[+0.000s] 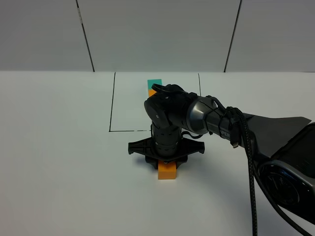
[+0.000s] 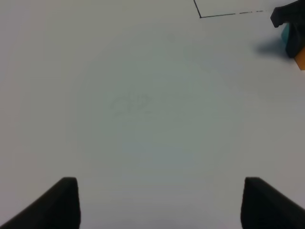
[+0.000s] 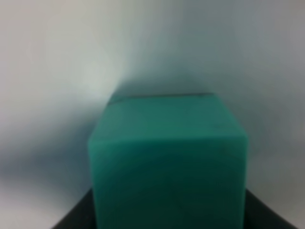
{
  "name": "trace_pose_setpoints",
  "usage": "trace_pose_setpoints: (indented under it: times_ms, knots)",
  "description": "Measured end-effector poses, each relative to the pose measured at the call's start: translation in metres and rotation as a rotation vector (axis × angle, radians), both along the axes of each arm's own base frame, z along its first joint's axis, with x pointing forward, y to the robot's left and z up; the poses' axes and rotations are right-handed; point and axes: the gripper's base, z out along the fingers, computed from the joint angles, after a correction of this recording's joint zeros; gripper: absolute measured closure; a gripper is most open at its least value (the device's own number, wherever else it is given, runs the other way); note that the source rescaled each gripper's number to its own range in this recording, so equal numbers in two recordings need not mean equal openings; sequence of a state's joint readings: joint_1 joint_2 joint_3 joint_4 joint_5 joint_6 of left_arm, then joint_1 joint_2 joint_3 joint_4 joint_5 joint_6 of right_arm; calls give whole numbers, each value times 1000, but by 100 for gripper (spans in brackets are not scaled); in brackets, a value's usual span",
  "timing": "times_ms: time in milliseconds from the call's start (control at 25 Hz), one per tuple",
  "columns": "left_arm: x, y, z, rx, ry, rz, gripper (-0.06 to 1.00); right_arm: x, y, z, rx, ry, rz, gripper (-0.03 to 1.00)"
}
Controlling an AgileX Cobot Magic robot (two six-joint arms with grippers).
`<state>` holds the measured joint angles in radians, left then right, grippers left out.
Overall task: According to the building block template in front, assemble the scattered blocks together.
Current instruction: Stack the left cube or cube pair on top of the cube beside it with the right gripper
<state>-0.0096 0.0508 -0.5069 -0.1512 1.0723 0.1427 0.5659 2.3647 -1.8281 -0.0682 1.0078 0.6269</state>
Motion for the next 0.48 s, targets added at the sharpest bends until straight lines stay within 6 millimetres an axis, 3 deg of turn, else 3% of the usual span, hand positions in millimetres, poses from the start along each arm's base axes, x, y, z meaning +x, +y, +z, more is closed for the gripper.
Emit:
trace_pose_setpoints:
  times_ms: [240, 320, 480]
  knots:
    - [0, 0, 0, 0, 0, 0, 44, 0, 0, 0, -1, 3, 11, 91]
    - [0, 0, 0, 0, 0, 0, 44, -1, 0, 0, -4, 7, 11, 74]
    - [0, 0, 0, 0, 0, 0, 44, -1, 0, 0, -6, 11, 11, 22]
